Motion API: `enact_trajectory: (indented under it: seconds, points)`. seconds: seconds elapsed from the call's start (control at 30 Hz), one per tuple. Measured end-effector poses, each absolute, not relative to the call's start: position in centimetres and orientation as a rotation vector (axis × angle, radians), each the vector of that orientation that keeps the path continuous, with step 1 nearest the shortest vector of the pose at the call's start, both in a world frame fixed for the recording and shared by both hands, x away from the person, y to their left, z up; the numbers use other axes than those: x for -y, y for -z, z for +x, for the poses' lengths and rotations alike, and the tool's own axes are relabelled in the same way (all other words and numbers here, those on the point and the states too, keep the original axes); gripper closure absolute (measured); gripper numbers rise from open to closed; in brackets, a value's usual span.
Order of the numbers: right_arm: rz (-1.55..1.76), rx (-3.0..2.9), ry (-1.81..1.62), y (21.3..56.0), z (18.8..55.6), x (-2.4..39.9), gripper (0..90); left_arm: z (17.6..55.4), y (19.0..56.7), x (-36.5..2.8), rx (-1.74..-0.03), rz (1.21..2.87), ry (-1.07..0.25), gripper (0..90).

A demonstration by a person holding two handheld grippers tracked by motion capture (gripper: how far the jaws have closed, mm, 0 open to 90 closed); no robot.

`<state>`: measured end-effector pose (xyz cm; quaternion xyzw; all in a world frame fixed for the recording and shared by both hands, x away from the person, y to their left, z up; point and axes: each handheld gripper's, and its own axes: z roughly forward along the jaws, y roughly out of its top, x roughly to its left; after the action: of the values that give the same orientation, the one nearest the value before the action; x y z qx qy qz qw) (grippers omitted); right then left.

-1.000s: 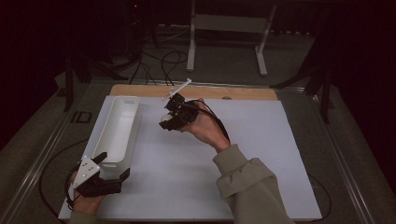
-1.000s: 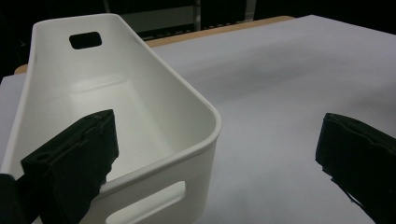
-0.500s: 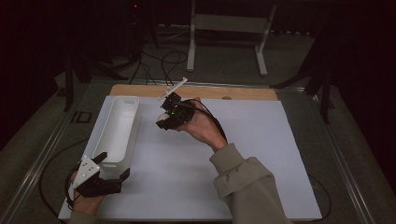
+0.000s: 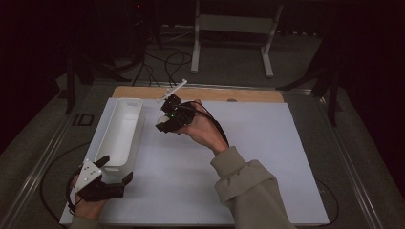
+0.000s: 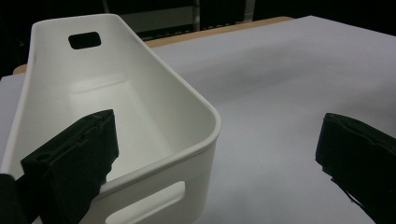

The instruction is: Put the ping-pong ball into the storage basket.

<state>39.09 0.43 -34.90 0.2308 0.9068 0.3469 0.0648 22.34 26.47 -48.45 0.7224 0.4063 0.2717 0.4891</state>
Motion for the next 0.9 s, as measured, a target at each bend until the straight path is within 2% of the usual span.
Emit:
enact_trajectory:
  seconds: [0.9]
  points:
    - [0.7,-2.731,-1.059,35.1,39.2,-2.2,50.5,22.4,48.4,-26.5,-0.987,1.755,-0.659,0.0]
